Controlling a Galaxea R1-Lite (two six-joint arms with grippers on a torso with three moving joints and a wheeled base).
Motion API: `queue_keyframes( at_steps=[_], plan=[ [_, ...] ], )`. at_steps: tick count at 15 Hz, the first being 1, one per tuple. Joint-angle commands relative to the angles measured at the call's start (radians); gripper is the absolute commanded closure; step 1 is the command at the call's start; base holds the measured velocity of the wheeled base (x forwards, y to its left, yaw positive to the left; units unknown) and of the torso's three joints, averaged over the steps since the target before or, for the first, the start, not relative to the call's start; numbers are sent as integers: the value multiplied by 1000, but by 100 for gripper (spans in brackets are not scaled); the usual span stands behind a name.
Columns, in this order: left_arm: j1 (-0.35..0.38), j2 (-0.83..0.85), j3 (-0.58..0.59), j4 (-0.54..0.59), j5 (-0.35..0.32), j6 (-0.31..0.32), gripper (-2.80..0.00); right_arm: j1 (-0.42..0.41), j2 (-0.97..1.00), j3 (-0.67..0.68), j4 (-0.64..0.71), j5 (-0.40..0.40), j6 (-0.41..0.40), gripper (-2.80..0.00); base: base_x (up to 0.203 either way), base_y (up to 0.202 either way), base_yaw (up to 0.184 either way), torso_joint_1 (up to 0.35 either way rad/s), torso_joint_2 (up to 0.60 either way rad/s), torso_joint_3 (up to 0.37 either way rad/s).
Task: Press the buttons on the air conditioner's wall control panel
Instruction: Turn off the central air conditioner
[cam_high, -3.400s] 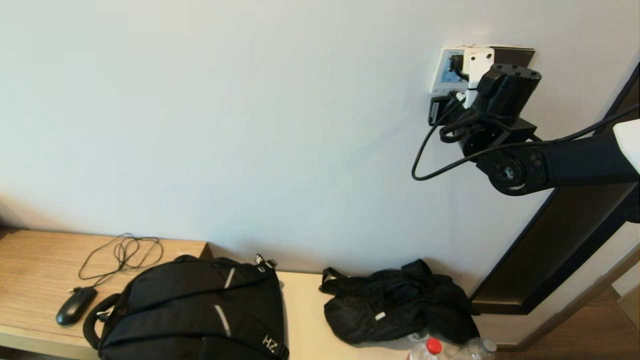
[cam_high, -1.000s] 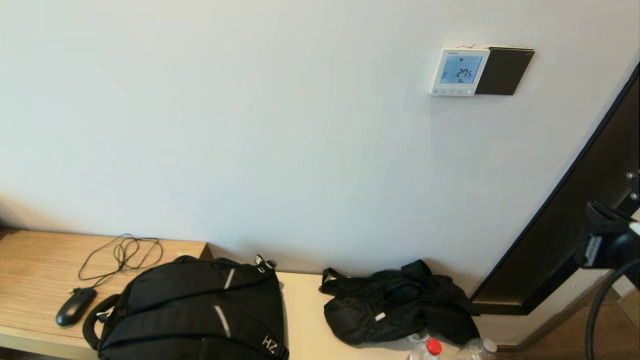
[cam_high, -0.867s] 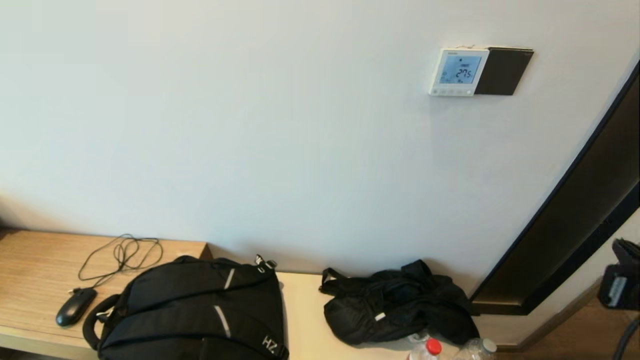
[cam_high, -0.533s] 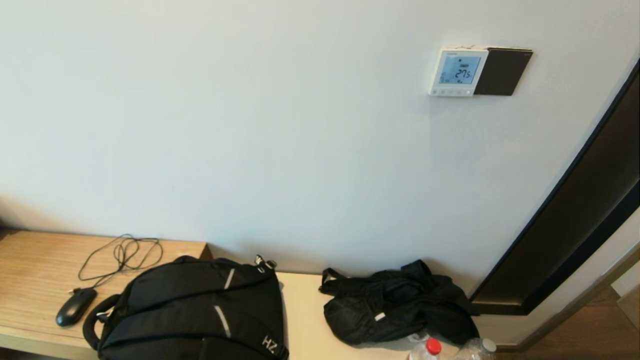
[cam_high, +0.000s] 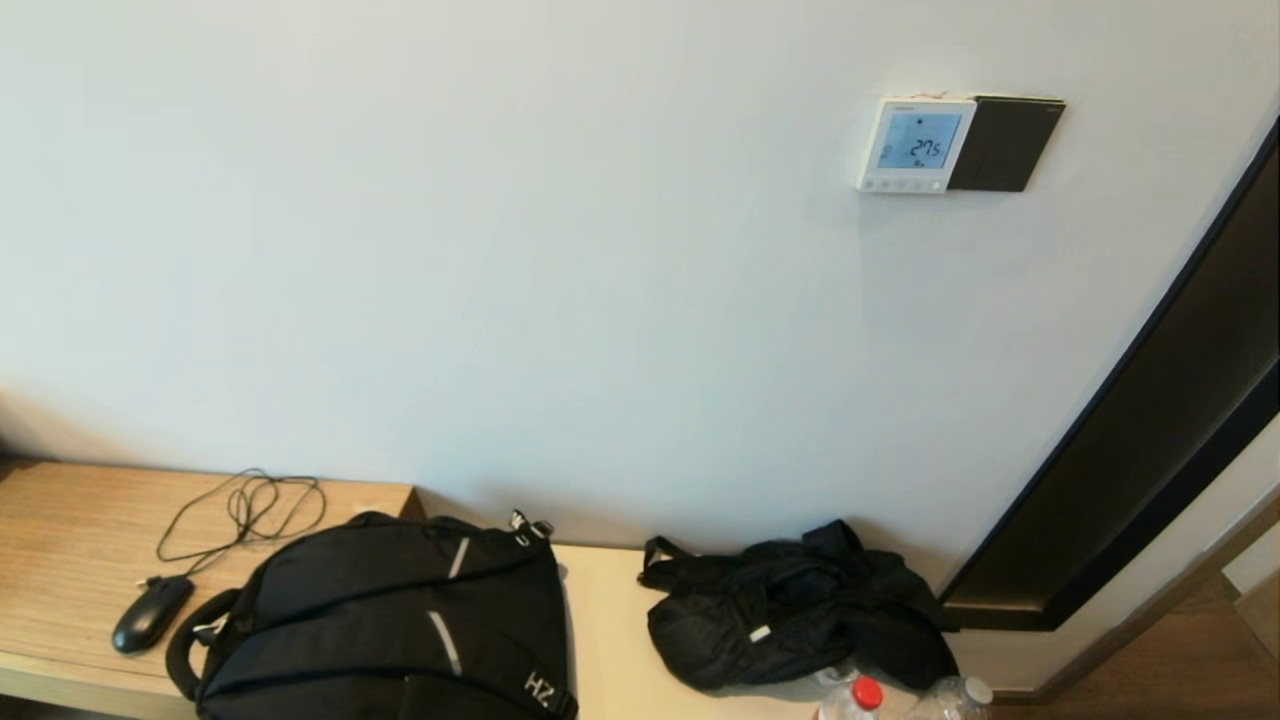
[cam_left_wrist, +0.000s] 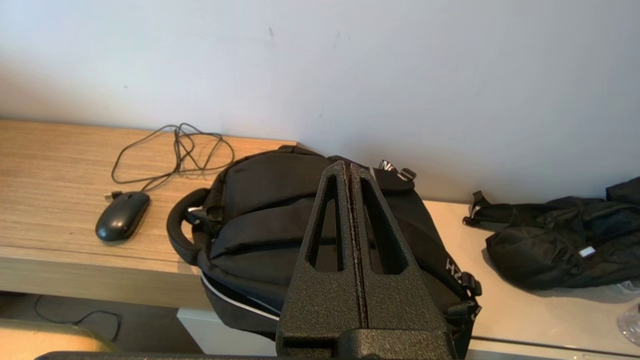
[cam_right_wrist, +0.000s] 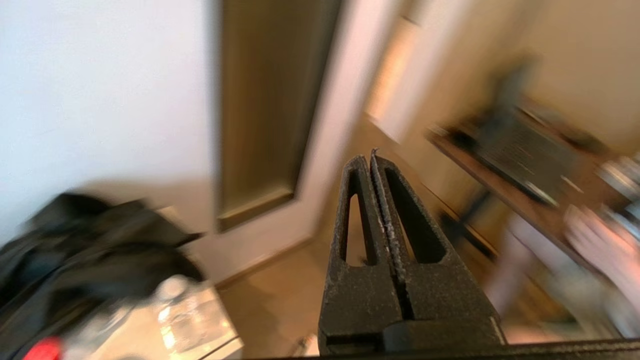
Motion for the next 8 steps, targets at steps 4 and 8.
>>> queue_keyframes(
  at_steps=[4, 8],
  plan=[
    [0, 0, 0, 0, 0, -1, 0, -15, -349, -7, 297, 599, -36, 0, 0, 0, 0, 0, 0, 0],
    [0, 0, 0, -1, 0, -1, 0, -15, -361, 20, 347, 694, 94, 0, 0, 0, 0, 0, 0, 0]
  ],
)
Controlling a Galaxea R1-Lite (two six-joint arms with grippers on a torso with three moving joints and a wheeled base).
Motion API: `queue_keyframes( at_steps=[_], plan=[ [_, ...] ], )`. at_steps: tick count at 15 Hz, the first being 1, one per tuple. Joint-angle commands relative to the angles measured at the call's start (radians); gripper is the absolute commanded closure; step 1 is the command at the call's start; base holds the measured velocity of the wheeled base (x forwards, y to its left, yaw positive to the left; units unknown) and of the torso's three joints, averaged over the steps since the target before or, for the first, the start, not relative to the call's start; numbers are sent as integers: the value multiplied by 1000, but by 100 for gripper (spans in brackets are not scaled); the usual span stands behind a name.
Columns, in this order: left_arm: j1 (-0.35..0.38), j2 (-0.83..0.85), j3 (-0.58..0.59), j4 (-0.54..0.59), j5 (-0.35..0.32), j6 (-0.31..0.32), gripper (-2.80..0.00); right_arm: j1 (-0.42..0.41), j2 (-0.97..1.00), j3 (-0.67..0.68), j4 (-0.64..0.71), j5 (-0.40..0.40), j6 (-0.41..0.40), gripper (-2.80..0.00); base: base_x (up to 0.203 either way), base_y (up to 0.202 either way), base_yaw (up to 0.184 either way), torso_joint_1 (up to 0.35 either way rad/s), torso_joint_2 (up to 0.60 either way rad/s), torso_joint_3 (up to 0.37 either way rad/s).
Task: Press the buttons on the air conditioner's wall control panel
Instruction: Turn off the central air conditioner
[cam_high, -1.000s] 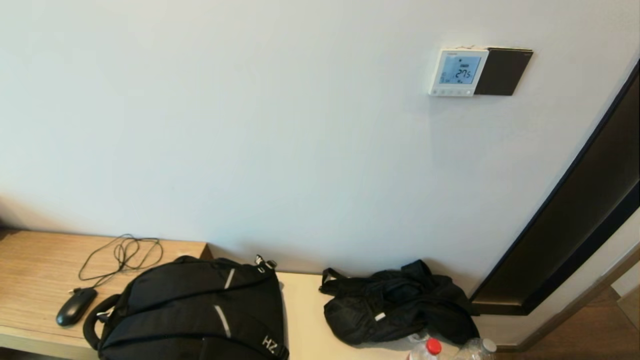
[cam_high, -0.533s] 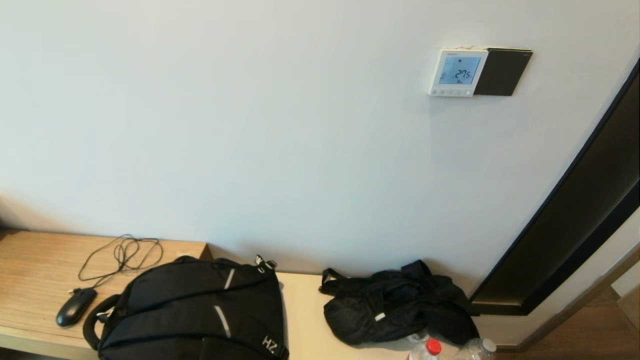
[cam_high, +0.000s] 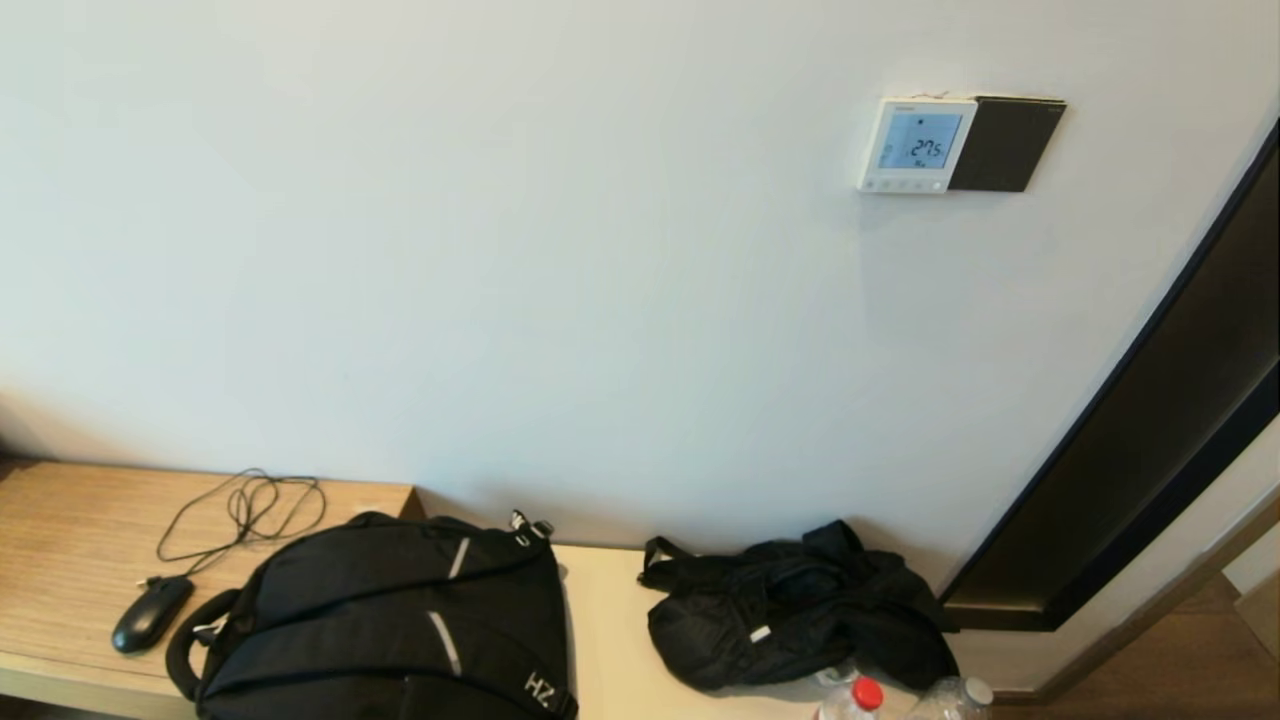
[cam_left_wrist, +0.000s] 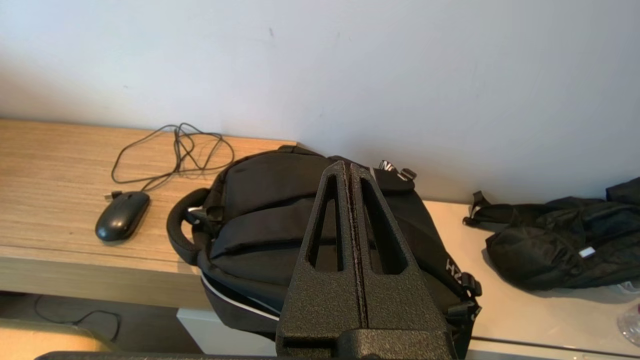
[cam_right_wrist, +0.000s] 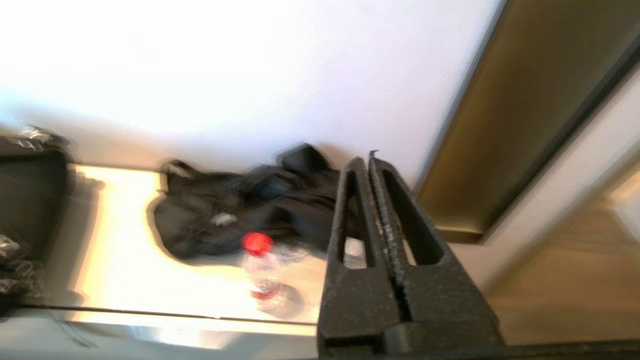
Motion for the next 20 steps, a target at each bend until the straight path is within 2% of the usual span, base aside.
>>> queue_keyframes(
  at_steps=[1, 6, 20],
  plan=[
    [0, 0, 0, 0, 0, 0, 0, 0, -22, 20, 8, 14, 36, 0, 0, 0, 0, 0, 0, 0],
    [0, 0, 0, 1, 0, 0, 0, 1, -22, 18, 6, 7, 104, 0, 0, 0, 0, 0, 0, 0],
    [0, 0, 0, -1, 0, 0, 0, -2, -20, 18, 6, 1, 108, 0, 0, 0, 0, 0, 0, 0]
  ],
)
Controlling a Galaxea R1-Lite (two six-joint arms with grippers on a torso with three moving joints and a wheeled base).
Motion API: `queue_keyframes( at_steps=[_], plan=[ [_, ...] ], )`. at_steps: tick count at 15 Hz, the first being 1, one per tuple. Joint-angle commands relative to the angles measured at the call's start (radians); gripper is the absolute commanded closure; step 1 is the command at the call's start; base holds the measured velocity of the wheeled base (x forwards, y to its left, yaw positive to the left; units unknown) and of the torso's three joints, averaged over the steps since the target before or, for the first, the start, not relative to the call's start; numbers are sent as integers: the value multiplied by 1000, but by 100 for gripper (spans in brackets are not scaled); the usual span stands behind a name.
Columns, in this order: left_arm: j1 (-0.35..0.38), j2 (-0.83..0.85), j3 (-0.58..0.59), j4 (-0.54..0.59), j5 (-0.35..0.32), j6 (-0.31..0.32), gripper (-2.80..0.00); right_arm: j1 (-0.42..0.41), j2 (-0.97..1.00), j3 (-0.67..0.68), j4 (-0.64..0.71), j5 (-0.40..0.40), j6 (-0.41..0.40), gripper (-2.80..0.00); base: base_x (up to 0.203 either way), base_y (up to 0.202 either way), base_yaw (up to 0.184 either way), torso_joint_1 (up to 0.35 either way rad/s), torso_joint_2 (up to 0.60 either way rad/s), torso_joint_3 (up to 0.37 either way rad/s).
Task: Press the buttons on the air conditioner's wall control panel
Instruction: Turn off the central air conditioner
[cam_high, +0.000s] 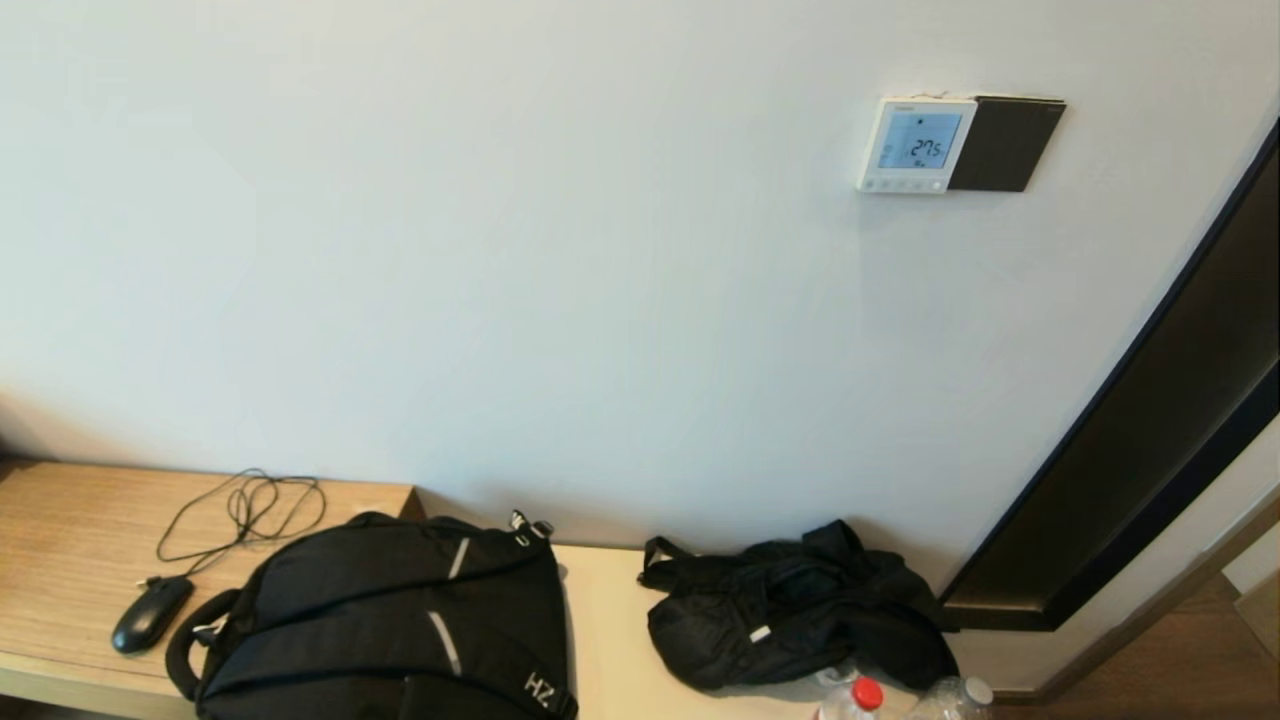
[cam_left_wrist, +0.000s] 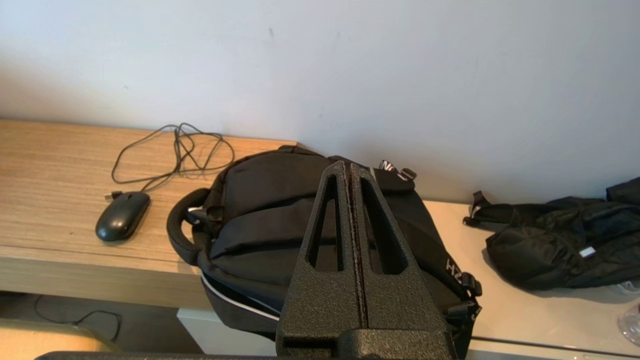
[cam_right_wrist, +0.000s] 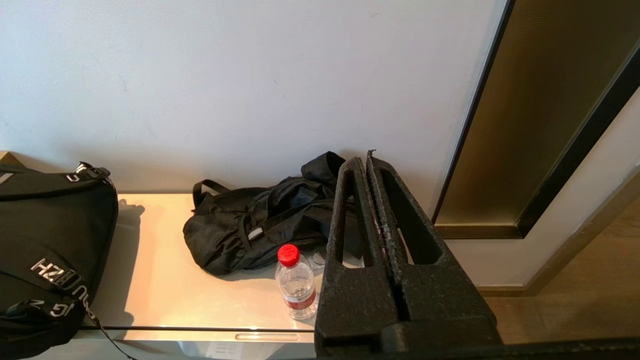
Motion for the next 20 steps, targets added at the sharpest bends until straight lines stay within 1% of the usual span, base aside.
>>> queue_keyframes(
  at_steps=[1, 16, 20],
  plan=[
    [0, 0, 0, 1, 0, 0, 0, 0, 3, 2, 0, 1, -1, 0, 0, 0, 0, 0, 0, 0],
    [0, 0, 0, -1, 0, 0, 0, 0, 3, 2, -2, 1, -1, 0, 0, 0, 0, 0, 0, 0],
    [0, 0, 0, -1, 0, 0, 0, 0, 3, -13, 2, -3, -12, 0, 0, 0, 0, 0, 0, 0]
  ],
)
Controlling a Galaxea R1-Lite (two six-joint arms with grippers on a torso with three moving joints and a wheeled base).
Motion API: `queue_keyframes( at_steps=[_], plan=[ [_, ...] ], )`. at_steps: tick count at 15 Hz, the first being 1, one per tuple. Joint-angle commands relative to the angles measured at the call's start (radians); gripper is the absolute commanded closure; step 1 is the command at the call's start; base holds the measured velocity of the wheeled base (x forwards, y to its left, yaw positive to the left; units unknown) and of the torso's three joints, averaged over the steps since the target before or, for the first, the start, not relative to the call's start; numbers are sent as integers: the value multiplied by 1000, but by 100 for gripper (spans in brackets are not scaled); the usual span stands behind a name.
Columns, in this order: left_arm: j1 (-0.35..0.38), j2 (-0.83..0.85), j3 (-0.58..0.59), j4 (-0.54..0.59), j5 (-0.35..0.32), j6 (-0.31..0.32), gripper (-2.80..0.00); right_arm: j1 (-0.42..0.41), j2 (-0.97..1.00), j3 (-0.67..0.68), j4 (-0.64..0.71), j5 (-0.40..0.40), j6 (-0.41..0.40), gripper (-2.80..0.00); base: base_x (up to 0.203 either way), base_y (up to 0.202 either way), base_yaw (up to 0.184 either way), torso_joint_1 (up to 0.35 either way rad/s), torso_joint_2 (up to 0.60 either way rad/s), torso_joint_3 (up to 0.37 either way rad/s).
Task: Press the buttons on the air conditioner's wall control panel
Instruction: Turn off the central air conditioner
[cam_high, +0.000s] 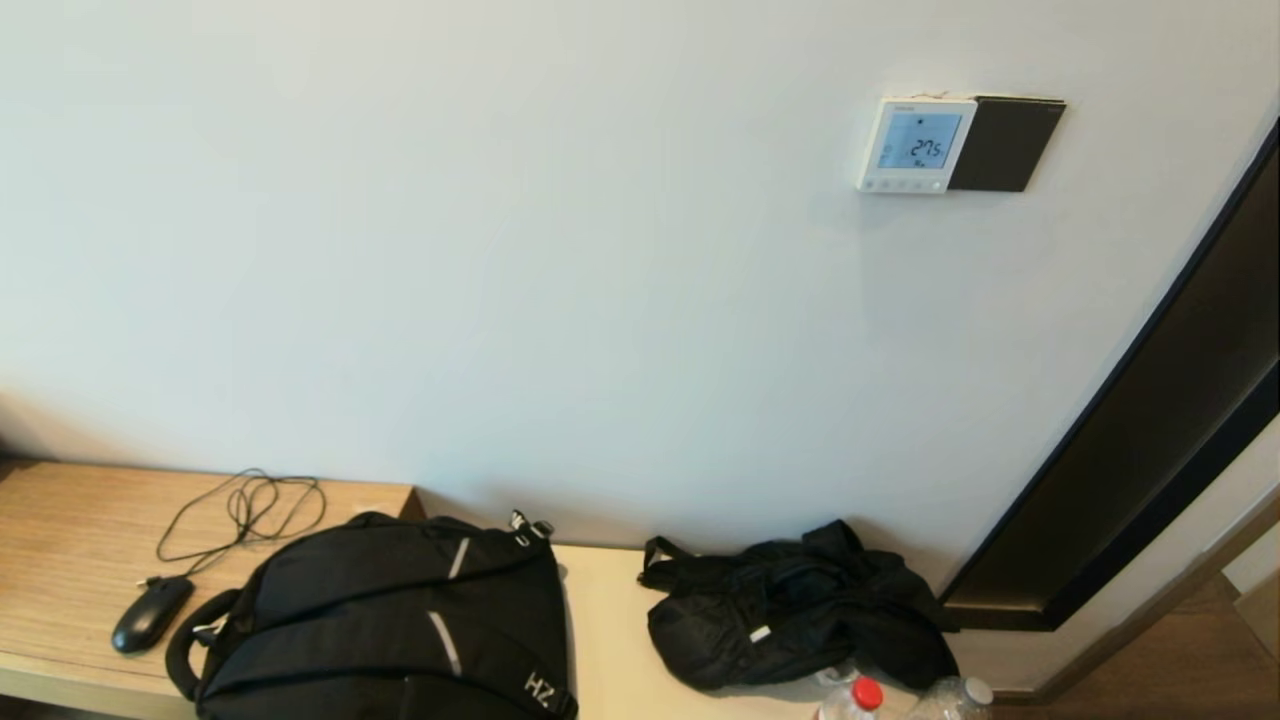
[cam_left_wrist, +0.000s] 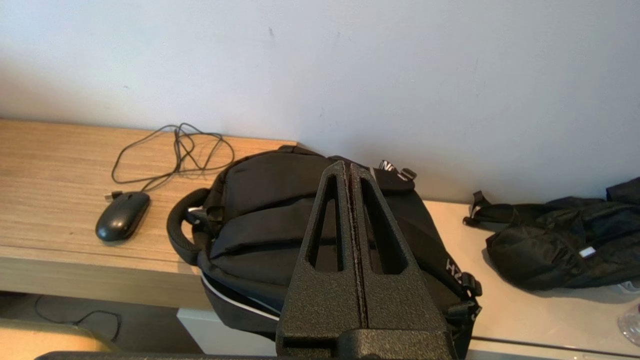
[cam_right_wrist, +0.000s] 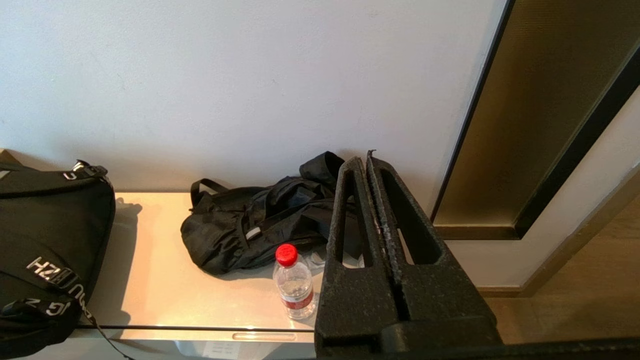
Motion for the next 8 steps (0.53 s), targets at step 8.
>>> queue_keyframes(
  at_steps=[8],
  plan=[
    [0, 0, 0, -1, 0, -1, 0, 3, 298, -443, 124, 34, -5, 0, 0, 0, 0, 0, 0, 0]
  ],
)
